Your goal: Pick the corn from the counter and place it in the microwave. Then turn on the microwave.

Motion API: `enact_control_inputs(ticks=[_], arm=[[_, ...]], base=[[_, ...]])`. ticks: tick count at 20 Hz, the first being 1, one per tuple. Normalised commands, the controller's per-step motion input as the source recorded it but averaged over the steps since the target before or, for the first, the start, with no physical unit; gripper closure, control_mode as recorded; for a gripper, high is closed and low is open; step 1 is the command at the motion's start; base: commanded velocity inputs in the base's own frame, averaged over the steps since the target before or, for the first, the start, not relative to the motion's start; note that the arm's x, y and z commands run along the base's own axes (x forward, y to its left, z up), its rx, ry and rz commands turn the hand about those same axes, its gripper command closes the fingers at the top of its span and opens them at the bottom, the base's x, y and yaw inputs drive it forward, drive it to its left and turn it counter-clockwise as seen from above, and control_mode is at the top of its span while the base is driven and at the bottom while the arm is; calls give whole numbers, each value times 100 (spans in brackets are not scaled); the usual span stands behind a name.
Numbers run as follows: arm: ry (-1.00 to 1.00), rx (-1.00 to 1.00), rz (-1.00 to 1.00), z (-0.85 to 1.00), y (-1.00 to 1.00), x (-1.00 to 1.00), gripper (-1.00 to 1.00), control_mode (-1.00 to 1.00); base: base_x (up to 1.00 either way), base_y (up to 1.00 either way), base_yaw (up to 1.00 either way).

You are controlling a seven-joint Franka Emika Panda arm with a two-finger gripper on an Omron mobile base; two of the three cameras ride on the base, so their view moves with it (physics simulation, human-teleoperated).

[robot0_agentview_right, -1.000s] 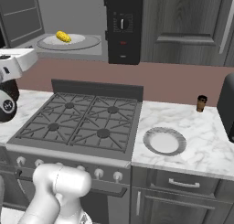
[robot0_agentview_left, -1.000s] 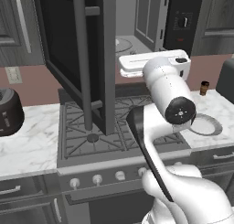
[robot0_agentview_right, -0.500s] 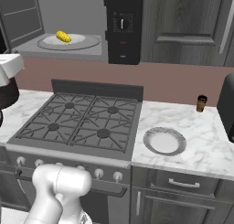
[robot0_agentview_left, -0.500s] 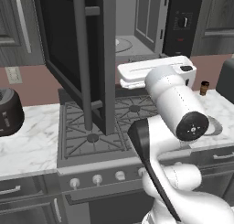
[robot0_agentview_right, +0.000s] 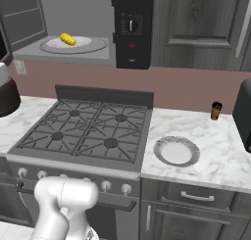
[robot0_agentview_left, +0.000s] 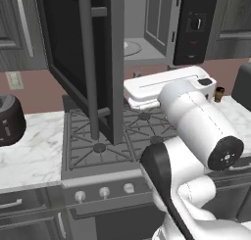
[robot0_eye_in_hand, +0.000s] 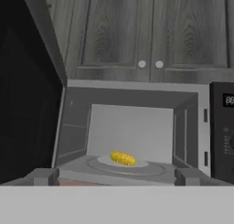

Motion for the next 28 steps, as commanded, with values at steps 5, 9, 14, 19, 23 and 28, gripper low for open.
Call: enact_control_inputs(ticks=[5,9,14,19,23,28], arm=[[2,0,9,0,17,-35,-100,-100],[1,0,7,0,24,-29,-100,-100],[1,0,4,0,31,-26,-100,-100],[0,0,2,0,30,-30,-100,-100],[0,0,1,0,31,-26,-100,-100],[0,0,1,0,30,-21,-100,-100]], base=[[0,0,0],[0,0,0],[0,0,0],[0,0,0],[0,0,0],[0,0,0]])
